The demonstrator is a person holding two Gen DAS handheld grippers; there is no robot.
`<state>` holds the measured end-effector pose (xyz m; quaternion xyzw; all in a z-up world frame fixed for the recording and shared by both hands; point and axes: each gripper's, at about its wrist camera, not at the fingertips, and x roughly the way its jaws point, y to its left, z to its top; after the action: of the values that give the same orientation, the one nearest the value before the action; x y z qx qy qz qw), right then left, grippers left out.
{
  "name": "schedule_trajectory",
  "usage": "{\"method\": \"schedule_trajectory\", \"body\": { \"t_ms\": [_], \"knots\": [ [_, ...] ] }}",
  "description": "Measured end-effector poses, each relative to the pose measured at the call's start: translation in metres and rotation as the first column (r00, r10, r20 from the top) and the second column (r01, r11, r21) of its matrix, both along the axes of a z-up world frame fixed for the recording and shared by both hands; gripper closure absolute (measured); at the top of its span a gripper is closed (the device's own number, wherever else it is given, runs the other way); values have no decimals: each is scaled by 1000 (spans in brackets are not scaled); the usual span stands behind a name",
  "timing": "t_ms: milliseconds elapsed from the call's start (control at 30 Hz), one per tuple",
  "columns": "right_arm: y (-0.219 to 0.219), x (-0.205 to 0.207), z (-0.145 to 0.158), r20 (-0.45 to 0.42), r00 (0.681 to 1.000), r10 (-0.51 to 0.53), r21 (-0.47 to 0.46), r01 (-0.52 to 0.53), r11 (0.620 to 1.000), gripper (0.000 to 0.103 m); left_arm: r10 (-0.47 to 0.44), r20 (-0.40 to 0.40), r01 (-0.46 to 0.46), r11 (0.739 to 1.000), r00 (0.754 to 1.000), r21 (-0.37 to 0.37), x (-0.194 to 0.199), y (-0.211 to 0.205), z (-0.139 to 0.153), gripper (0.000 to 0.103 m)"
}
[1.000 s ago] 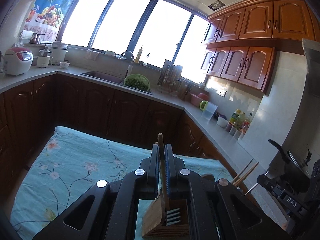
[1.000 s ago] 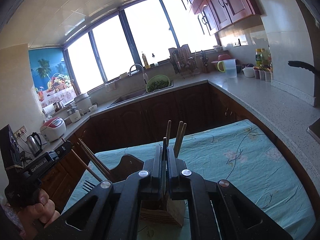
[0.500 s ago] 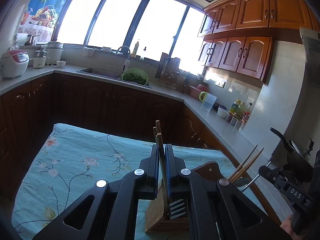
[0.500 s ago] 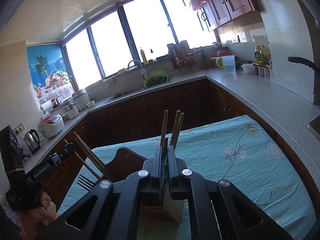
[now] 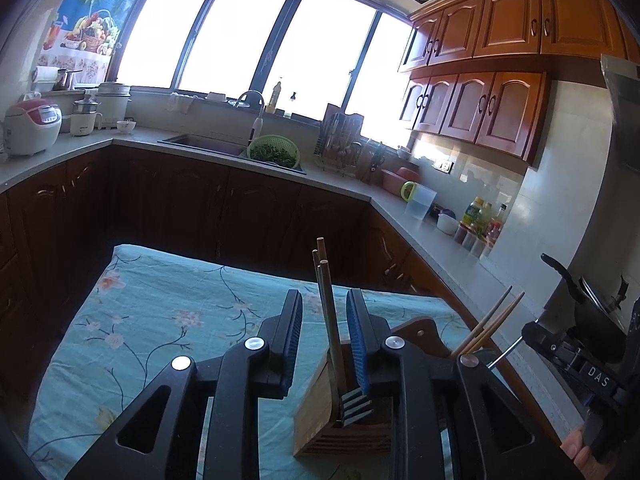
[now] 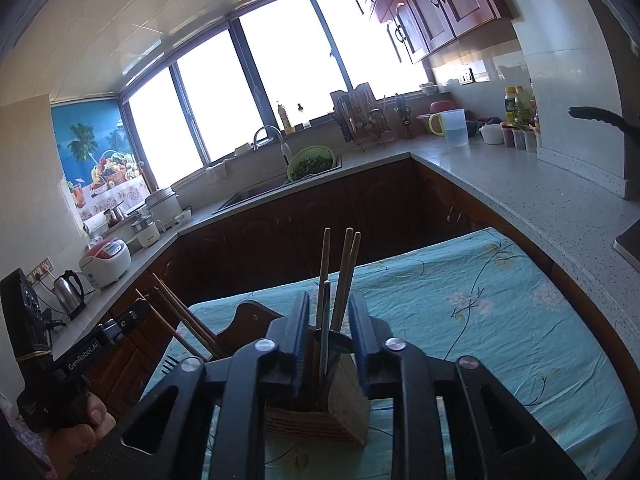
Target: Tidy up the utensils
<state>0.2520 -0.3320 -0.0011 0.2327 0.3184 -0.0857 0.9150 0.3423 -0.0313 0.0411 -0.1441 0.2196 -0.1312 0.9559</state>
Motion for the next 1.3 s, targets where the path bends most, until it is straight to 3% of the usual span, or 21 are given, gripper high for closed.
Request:
{"method": "schedule_trajectory", "body": {
  "t_ms": [33,100,167,233,300,467,800,1033,1300],
  "knots": [
    [-1,-2,1,8,1000,-4,4,4,1000,58,0,-2,0,1000,1000,-2,-2,1,0,78],
    [-3,-6,5,24,1000,-12,17,12,1000,55,5,-2,-5,1000,1000,-2,-8,3,0,63],
    [-5,-11,7,27,999,-22,23,22,1000,45,17,0,-17,1000,1000,2,-16,6,-1,53],
    [-5,-20,8,42,999,-35,28,34,999,23,24,-8,-24,1000,1000,-2,-26,9,-5,49],
    [-3,-32,7,61,997,-39,32,37,999,19,40,-28,-40,999,999,-3,-36,14,-11,36],
    [9,-66,-9,35,999,-34,43,32,999,13,79,-69,-78,997,994,19,-76,26,-29,23],
    [43,-131,-49,-80,997,24,96,-16,995,13,109,-145,-109,994,983,12,-166,49,-52,23],
    [59,-167,-45,-70,997,39,73,-34,997,13,136,-150,-137,991,979,-1,-220,64,-51,21],
    [72,-201,-31,-31,999,29,-35,-30,999,7,138,-130,-134,990,982,38,-259,68,-47,19]
  ]
}}
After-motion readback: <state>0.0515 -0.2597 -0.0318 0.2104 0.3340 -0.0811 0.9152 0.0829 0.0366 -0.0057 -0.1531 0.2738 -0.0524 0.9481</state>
